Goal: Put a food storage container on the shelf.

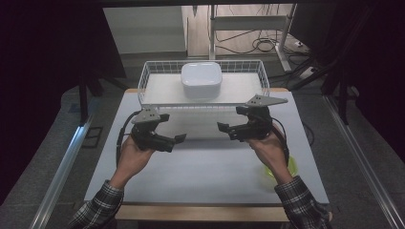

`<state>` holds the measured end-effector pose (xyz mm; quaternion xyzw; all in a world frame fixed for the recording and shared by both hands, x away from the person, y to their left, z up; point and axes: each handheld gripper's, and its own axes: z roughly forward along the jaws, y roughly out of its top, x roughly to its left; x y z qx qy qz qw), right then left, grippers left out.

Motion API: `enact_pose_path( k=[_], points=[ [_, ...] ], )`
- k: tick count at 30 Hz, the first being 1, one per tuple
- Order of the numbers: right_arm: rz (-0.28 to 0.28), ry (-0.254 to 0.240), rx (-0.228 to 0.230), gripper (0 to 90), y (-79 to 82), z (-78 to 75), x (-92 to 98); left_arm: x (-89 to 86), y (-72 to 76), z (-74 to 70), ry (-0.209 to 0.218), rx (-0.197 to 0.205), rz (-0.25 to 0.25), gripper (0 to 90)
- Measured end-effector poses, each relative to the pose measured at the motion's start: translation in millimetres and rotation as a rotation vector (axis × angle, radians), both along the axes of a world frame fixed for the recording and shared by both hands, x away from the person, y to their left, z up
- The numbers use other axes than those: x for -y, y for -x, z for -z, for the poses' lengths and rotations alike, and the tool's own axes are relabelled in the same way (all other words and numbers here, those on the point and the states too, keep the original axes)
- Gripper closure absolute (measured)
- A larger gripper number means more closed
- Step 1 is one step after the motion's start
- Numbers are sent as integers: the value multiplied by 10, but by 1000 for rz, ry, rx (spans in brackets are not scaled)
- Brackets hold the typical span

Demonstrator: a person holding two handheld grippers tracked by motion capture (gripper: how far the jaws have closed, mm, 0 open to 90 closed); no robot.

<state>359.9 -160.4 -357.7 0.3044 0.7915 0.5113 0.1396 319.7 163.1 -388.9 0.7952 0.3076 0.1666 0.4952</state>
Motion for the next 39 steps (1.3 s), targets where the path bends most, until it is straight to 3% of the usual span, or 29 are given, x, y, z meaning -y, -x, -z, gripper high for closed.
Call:
enact_pose_path(
  k=[10, 27, 35, 39],
  points=[
    [-10, 21, -10, 73, 151, 189, 86, -9, 179, 185, -15, -20, 2, 59],
    [63, 83, 5, 67, 429, 503, 385, 16, 436, 476, -60, -19, 3, 56],
    [72, 73, -27, 62, 549, 631, 471, -45, 503, 682, -87, -44, -21, 50],
    [71, 58, -49, 63, 608, 690, 489, -109, 559, 760, -70, -50, -39, 47]
  ],
)
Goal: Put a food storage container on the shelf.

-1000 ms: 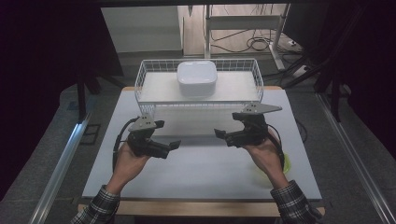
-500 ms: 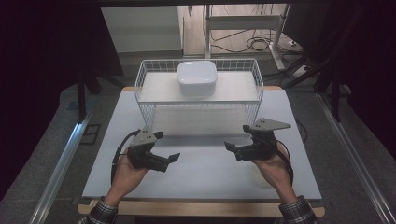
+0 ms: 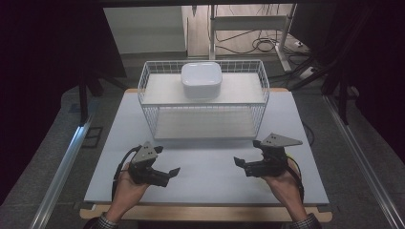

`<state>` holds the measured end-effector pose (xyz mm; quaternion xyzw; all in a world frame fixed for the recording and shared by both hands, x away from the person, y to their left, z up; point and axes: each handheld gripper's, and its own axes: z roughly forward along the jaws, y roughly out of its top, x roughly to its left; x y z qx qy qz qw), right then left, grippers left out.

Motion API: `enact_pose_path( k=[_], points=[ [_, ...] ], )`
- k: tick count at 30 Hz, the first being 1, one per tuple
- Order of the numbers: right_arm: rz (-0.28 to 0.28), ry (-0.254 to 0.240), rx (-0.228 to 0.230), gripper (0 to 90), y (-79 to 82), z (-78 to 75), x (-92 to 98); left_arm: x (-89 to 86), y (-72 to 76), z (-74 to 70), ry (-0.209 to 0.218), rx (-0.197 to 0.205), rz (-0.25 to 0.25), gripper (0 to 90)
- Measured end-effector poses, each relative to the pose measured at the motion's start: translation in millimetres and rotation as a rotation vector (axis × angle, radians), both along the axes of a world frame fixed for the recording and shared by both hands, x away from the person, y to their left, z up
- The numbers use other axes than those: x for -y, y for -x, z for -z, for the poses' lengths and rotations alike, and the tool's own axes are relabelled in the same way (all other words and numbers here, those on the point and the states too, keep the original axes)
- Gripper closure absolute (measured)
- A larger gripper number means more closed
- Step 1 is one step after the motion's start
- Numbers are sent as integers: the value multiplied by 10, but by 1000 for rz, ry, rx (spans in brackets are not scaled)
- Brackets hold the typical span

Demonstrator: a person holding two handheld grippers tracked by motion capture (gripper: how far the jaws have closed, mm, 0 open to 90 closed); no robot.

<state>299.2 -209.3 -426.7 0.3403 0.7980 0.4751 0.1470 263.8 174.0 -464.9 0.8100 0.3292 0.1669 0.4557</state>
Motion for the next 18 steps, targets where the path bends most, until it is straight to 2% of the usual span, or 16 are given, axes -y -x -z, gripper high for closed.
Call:
enact_pose_path(
  k=[8, 14, 18],
  points=[
    [14, 18, 19, 74, 130, 141, 40, -89, 108, 188, 35, -3, -45, 39],
    [23, 42, 23, 83, 196, 256, 59, -106, 193, 264, 11, 3, -50, 38],
    [21, 55, 20, 83, 242, 318, 61, -126, 271, 327, -22, 8, -50, 37]
  ],
)
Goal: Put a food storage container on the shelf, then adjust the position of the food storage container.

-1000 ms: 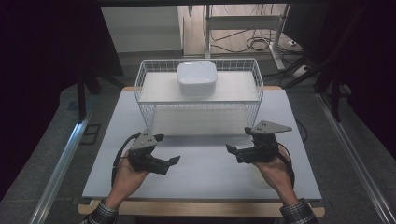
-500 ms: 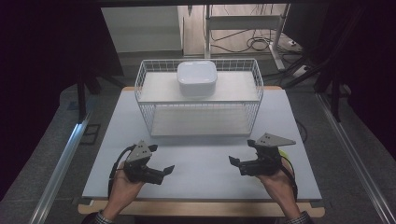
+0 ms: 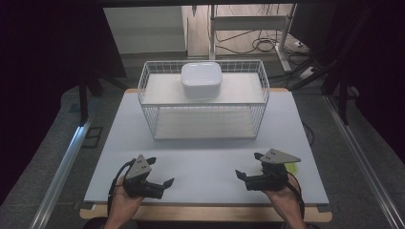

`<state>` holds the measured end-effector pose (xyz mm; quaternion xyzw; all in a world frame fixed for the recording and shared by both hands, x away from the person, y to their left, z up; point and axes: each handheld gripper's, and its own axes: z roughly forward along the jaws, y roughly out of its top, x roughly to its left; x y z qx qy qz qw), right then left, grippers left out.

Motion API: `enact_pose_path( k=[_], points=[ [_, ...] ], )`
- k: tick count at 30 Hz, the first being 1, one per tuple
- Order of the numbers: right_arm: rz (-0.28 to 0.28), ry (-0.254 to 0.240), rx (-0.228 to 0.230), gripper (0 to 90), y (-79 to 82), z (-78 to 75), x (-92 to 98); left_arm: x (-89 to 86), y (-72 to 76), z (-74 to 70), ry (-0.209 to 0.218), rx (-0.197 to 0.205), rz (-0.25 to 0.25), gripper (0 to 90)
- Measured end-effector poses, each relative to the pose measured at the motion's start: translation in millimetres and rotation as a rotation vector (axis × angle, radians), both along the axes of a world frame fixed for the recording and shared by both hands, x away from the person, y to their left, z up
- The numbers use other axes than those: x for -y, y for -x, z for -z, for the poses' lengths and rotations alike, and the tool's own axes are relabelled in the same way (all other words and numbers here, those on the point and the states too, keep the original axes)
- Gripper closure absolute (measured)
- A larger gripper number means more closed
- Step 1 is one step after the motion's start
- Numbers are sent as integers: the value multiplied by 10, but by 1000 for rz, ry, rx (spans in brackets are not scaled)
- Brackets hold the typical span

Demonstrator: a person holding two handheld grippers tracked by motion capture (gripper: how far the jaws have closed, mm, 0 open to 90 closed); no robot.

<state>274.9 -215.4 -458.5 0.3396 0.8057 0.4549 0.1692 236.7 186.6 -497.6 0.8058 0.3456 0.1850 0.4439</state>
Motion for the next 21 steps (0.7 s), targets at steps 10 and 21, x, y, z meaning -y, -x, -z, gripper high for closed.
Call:
enact_pose_path(
  k=[10, 21],
  points=[
    [18, 49, -30, 79, 30, 177, 96, -76, 123, 174, -45, -35, -13, 37],
    [95, 67, -61, 34, -37, 188, 214, -88, 117, 188, -39, -33, -16, 37]
  ],
)
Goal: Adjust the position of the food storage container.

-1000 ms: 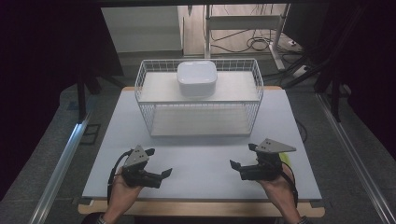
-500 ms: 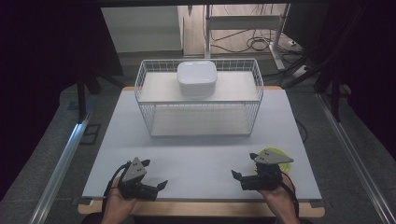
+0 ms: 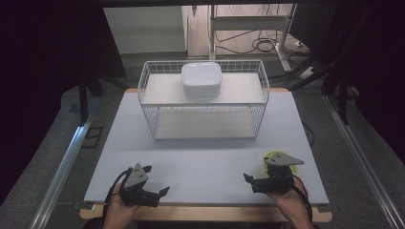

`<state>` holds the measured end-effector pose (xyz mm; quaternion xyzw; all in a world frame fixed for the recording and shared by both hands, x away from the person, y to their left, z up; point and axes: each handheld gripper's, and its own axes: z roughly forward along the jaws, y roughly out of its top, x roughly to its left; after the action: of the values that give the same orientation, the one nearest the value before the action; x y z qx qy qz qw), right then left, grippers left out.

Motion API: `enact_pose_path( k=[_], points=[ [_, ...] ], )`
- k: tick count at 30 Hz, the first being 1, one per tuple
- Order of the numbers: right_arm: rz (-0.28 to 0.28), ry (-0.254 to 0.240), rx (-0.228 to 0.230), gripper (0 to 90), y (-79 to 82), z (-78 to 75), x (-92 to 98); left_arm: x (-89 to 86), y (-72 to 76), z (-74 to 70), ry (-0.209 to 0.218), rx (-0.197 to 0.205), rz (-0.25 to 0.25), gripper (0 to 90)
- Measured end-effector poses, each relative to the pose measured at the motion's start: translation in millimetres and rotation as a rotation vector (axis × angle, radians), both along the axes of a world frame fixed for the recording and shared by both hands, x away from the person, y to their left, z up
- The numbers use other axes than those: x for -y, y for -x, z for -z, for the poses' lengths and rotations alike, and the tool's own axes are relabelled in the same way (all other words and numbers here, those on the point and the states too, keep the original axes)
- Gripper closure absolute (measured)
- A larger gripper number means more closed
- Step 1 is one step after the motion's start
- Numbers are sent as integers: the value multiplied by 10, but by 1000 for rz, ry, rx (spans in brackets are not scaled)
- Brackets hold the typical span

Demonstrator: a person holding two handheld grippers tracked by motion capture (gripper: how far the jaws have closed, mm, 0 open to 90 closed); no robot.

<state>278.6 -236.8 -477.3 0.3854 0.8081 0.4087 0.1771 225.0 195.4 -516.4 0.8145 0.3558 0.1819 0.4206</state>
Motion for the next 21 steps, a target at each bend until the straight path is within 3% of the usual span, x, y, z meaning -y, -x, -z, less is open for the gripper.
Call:
enact_pose_path(
  k=[4, 18, 21],
  points=[
    [13, -6, -22, 51, -19, -9, 43, -1, -4, 10, -2, -2, 0, 38],
    [108, -11, -27, 549, -50, -161, 449, -23, -16, 31, 8, -12, -5, 41],
    [138, -18, -27, 601, -57, -190, 538, -20, -17, 34, 3, -12, -2, 42]
  ],
)
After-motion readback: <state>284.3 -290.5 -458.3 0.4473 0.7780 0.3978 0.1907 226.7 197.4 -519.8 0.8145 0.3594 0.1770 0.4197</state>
